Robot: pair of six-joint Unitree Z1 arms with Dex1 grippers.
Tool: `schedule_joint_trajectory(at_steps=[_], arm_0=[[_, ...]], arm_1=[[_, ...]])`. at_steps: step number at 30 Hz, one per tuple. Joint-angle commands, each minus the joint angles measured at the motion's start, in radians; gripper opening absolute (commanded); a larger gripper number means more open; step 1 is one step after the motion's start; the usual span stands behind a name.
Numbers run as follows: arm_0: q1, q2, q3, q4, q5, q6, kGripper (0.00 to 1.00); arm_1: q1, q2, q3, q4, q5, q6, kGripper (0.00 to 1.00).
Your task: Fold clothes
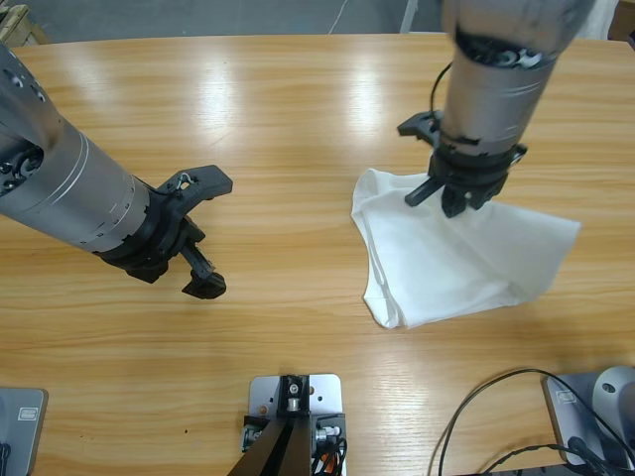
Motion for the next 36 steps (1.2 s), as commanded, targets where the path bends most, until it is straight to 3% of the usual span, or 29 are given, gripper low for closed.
schedule_joint_trajectory(at_steps=[1,9,12,13,14,15,17,22,25,27,28,29,31,34,35,36], arm_0=[[-0.013,0.028,0.039,-0.021,-0.003,-0.019,0.964],[-0.026,0.034,0.047,-0.033,-0.004,-0.026,0.964],[-0.032,0.033,0.055,-0.033,-0.003,-0.028,0.964],[-0.032,0.033,0.058,-0.035,-0.003,-0.029,0.964],[-0.032,0.033,0.06,-0.038,-0.003,-0.029,0.964],[-0.032,0.033,0.061,-0.04,-0.003,-0.029,0.964],[-0.033,0.033,0.061,-0.044,-0.003,-0.031,0.961],[-0.033,0.021,0.08,-0.046,0.0,-0.031,0.962],[-0.033,0.014,0.098,-0.055,0.001,-0.031,0.963],[-0.033,0.011,0.099,-0.056,0.003,-0.031,0.959],[-0.033,0.009,0.099,-0.06,0.007,-0.031,0.959],[-0.033,0.004,0.098,-0.07,0.009,-0.037,0.959],[-0.033,-0.03,0.096,-0.102,0.021,-0.058,0.951],[-0.022,-0.071,0.026,-0.102,0.049,0.01,0.929],[-0.003,-0.07,-0.021,-0.081,0.05,0.066,0.864],[0.011,-0.061,-0.073,-0.058,0.05,0.116,0.798]], arm_1=[[0.085,0.079,-0.025,0.006,0.054,0.101,0.0],[0.123,0.063,-0.056,-0.027,0.067,0.163,0.0],[0.131,0.064,-0.092,-0.04,0.114,0.181,0.0],[0.133,0.06,-0.106,-0.05,0.148,0.181,0.054],[0.135,0.058,-0.118,-0.058,0.169,0.181,0.295],[0.138,0.056,-0.134,-0.063,0.189,0.181,0.452],[0.141,0.048,-0.158,-0.078,0.234,0.181,0.507],[0.161,0.066,-0.165,-0.161,0.343,0.194,0.513],[0.171,0.077,-0.156,-0.169,0.344,0.208,0.513],[0.171,0.008,-0.126,-0.167,0.274,0.212,0.513],[0.171,-0.037,-0.118,-0.163,0.233,0.211,0.636],[0.167,-0.1,-0.115,-0.154,0.202,0.189,0.892],[0.16,-0.229,-0.114,-0.147,0.198,0.16,0.982],[0.16,-0.386,-0.111,-0.132,0.204,0.157,1.0],[0.159,-0.427,-0.096,-0.107,0.197,0.157,0.931],[0.157,-0.448,-0.074,-0.083,0.178,0.157,0.78]])
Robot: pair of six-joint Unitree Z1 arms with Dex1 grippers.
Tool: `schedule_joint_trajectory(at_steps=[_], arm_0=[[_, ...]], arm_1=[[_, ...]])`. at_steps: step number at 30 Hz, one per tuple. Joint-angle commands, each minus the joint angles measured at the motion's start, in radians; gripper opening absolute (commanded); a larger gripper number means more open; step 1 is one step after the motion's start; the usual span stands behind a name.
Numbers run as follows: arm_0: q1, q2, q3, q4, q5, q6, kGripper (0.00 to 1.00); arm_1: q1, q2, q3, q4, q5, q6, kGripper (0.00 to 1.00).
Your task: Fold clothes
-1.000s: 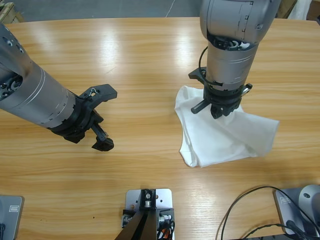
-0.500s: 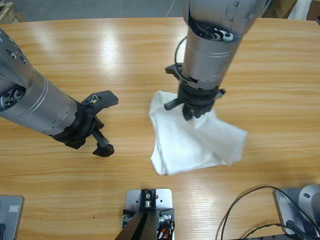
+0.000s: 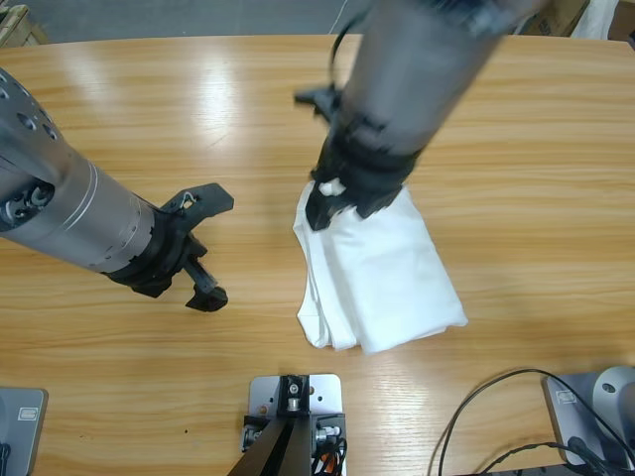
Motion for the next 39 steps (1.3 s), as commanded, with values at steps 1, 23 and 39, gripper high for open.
schedule_joint_trajectory(at_steps=[1,23,39], arm_0=[[0.045,-0.032,-0.202,0.042,0.04,0.203,0.722],[-0.093,0.546,-1.101,0.522,-0.156,0.404,0.0],[-0.053,0.705,-1.23,0.594,-0.052,0.143,0.0]], arm_1=[[-0.007,-0.335,0.115,0.095,-0.064,-0.02,0.627],[0.032,-0.3,0.717,-0.423,0.083,0.078,0.0],[0.09,-0.235,0.817,-0.588,0.004,0.125,0.0]])
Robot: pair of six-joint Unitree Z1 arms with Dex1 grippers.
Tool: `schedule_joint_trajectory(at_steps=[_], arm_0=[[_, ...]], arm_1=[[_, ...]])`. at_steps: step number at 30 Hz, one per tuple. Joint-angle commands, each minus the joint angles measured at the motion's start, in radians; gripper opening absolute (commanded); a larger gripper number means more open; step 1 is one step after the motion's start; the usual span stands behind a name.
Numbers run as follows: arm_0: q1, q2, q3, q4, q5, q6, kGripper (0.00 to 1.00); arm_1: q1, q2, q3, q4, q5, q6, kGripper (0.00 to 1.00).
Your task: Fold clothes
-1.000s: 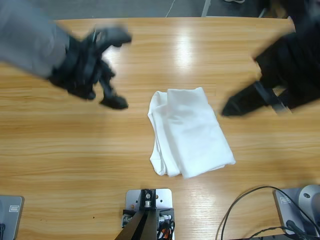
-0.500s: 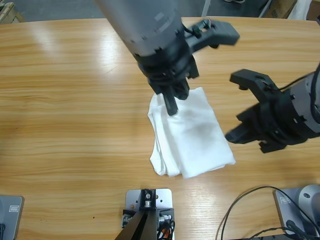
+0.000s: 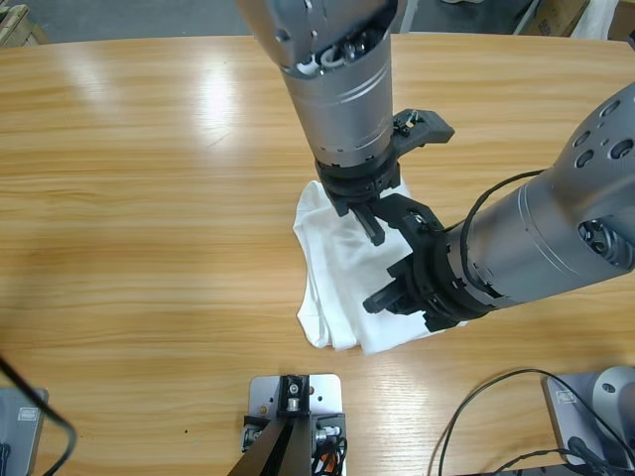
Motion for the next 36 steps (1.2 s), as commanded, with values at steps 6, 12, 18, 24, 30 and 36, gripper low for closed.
schedule_joint_trajectory(at_steps=[6,12,18,24,30,36], arm_0=[[0.031,0.158,-0.065,0.053,0.021,-0.236,0.0],[0.031,0.228,-0.168,0.102,0.005,-0.294,0.0],[0.031,0.259,-0.181,0.129,0.031,-0.279,0.0],[0.053,0.274,-0.183,0.133,0.094,-0.306,0.0],[0.069,0.28,-0.206,0.145,0.134,-0.336,0.0],[0.068,0.303,-0.261,0.158,0.129,-0.34,0.0]], arm_1=[[0.011,0.043,0.105,-0.105,-0.032,0.017,0.0],[0.011,-0.042,0.159,-0.118,-0.071,0.025,0.0],[0.011,-0.233,0.2,-0.112,-0.209,0.03,0.0],[0.011,-0.265,0.228,-0.119,-0.185,0.029,0.0],[0.011,-0.292,0.37,-0.342,-0.084,-0.076,0.0],[0.033,-0.139,0.504,-0.678,-0.018,-0.118,0.0]])
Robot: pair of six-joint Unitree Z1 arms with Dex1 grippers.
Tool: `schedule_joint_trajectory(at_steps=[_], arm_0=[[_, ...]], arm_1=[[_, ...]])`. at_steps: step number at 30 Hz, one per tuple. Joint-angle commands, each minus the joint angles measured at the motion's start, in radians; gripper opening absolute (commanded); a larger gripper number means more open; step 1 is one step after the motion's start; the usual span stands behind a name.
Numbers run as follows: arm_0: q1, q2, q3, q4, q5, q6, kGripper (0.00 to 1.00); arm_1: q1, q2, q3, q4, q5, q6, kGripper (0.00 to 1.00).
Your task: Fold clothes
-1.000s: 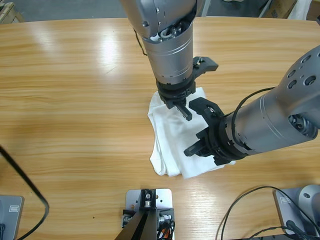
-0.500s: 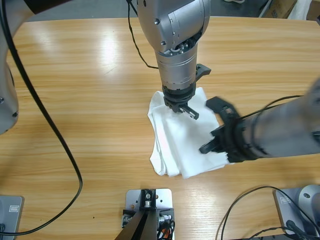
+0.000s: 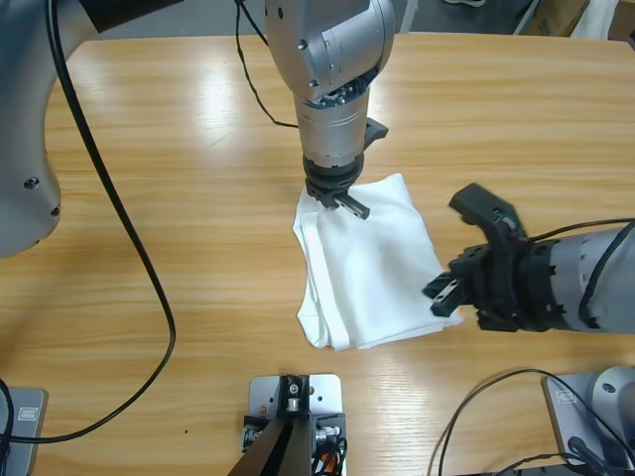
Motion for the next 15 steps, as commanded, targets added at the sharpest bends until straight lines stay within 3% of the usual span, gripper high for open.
schedule_joint_trajectory(at_steps=[1,5,15], arm_0=[[0.005,0.108,-0.077,0.032,0.013,-0.017,0.0],[0.005,0.11,-0.081,0.043,0.013,-0.015,0.0],[0.005,0.119,-0.096,0.049,0.013,-0.018,0.0]], arm_1=[[0.042,0.172,0.171,-0.366,0.075,-0.048,0.0],[0.06,0.295,0.181,-0.481,0.082,-0.04,0.0],[0.097,0.426,0.21,-0.558,0.087,-0.016,0.0]])
